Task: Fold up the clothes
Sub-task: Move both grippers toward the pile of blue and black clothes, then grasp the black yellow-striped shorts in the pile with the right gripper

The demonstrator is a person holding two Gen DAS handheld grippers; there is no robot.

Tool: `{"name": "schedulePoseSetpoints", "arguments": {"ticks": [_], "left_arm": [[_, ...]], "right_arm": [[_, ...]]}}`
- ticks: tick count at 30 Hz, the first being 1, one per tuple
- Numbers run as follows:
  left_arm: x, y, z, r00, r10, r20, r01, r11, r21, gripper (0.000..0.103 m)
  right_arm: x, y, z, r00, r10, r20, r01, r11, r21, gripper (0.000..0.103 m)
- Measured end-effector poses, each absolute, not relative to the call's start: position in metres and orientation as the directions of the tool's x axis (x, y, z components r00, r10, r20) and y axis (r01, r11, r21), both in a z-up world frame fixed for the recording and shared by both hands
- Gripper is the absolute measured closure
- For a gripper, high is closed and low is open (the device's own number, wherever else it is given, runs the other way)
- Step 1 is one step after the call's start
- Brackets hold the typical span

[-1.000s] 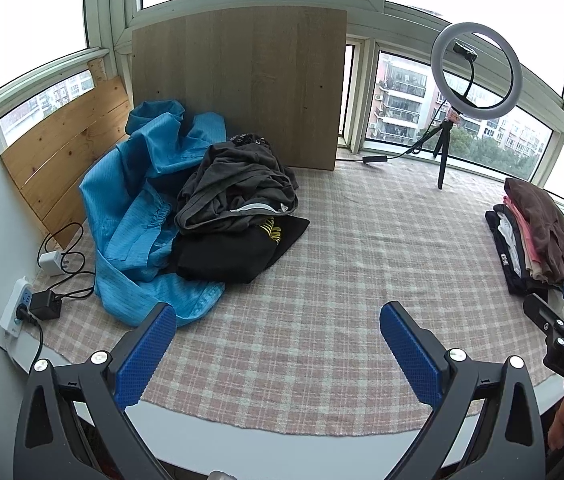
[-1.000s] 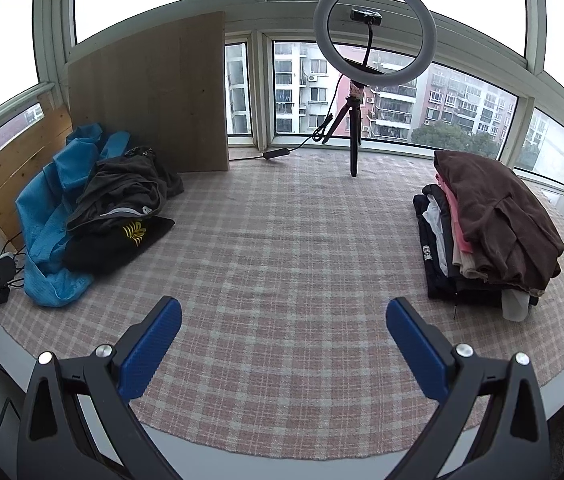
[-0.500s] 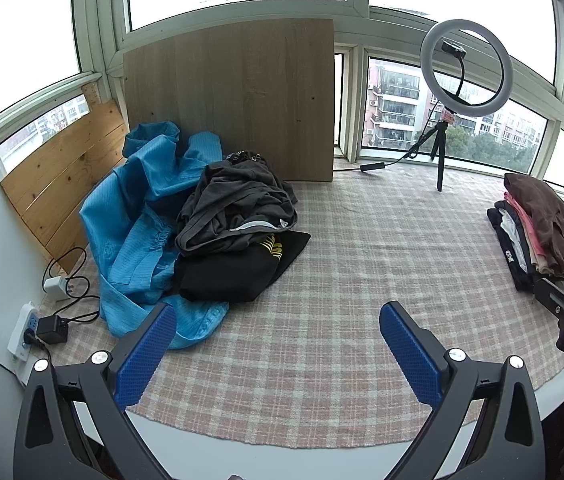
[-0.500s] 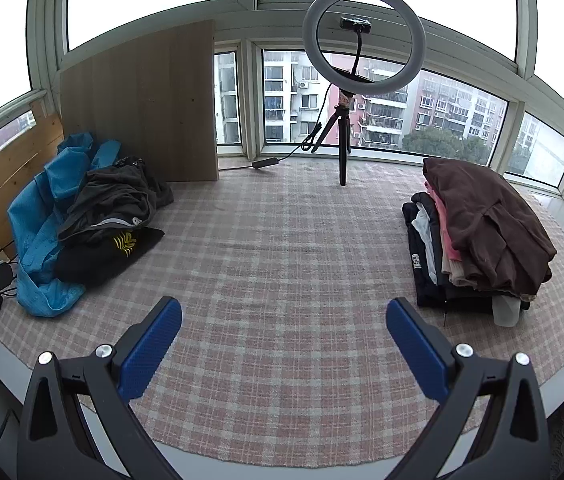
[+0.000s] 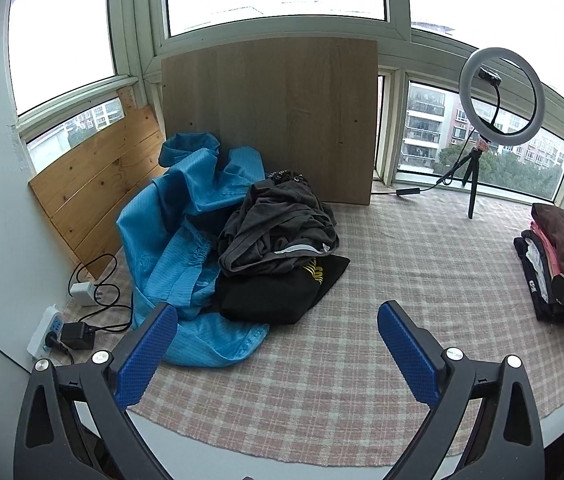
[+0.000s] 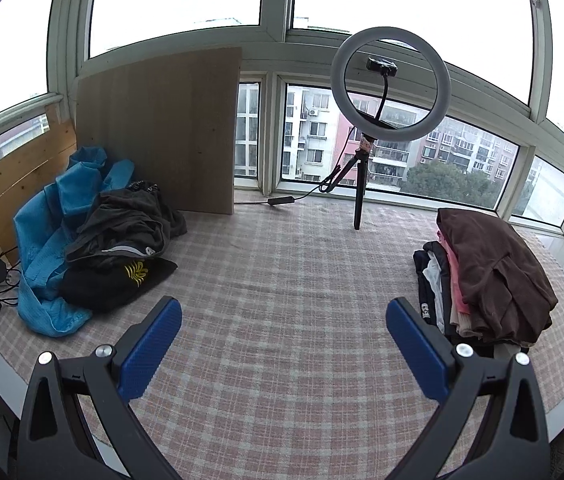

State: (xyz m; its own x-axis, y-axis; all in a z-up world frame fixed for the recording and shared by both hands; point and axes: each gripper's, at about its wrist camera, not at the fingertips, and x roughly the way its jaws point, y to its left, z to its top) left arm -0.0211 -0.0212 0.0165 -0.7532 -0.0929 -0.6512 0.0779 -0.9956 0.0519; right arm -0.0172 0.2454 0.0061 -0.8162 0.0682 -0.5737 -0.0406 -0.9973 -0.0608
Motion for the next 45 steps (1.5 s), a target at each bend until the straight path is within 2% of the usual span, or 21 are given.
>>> {"name": "schedulePoseSetpoints", "arguments": {"ticks": [14,18,25,26,28,29,30,32,36,40,42,45], "left_arm": [[-0.034,-0.099,0.03,-0.752,-0.243,-0.613,0.243,-0.966,0.084,0.003],[-0.042,-0.132,0.032,-0.756,-0.241,-0.609,0.256,-0.965,0.064,0.003],[-0.063,-0.192,0.031,-0.78,-0.22,-0.586,0.238,-0.97,0.048,0.003],[-0.067,-0.201,0.03,-0.781,-0.217,-0.586,0.233,-0.971,0.048,0.003],[-0.076,-0.215,0.023,-0.777,-0.197,-0.597,0.219,-0.975,0.037,0.003],[-0.081,-0.221,0.019,-0.774,-0.185,-0.605,0.211,-0.977,0.029,0.004],[-0.085,-0.228,0.015,-0.771,-0.173,-0.613,0.203,-0.979,0.022,0.004],[-0.094,-0.24,0.005,-0.759,-0.143,-0.635,0.179,-0.984,0.007,0.01],[-0.107,-0.258,-0.018,-0.729,-0.094,-0.678,0.148,-0.989,-0.023,0.01],[-0.12,-0.267,-0.038,-0.703,-0.036,-0.71,0.11,-0.992,-0.059,0.01],[-0.128,-0.268,-0.044,-0.699,-0.015,-0.715,0.096,-0.993,-0.074,0.01],[-0.141,-0.271,-0.051,-0.693,0.015,-0.72,0.08,-0.992,-0.097,0.01]], "right_arm": [[-0.073,0.174,0.014,-0.835,-0.1,-0.54,0.152,-0.987,-0.052,0.0],[-0.087,0.155,0.011,-0.833,-0.193,-0.519,0.228,-0.974,-0.004,0.0],[-0.118,0.112,0.005,-0.822,-0.253,-0.509,0.291,-0.957,0.006,0.001],[-0.124,0.103,0.002,-0.807,-0.28,-0.52,0.315,-0.949,0.023,0.002],[-0.135,0.083,-0.007,-0.766,-0.347,-0.541,0.376,-0.925,0.06,0.013],[-0.142,0.07,-0.015,-0.741,-0.369,-0.561,0.398,-0.914,0.075,0.023],[-0.15,0.057,-0.025,-0.713,-0.381,-0.589,0.41,-0.907,0.09,0.039],[-0.169,0.032,-0.047,-0.648,-0.399,-0.649,0.422,-0.897,0.13,0.048],[-0.197,0.004,-0.093,-0.551,-0.407,-0.728,0.384,-0.899,0.212,0.048],[-0.203,-0.009,-0.134,-0.5,-0.315,-0.807,0.338,-0.929,0.152,0.046],[-0.204,-0.008,-0.151,-0.485,-0.263,-0.834,0.308,-0.944,0.118,0.038],[-0.217,-0.005,-0.173,-0.441,-0.238,-0.865,0.249,-0.959,0.137,0.035]]}}
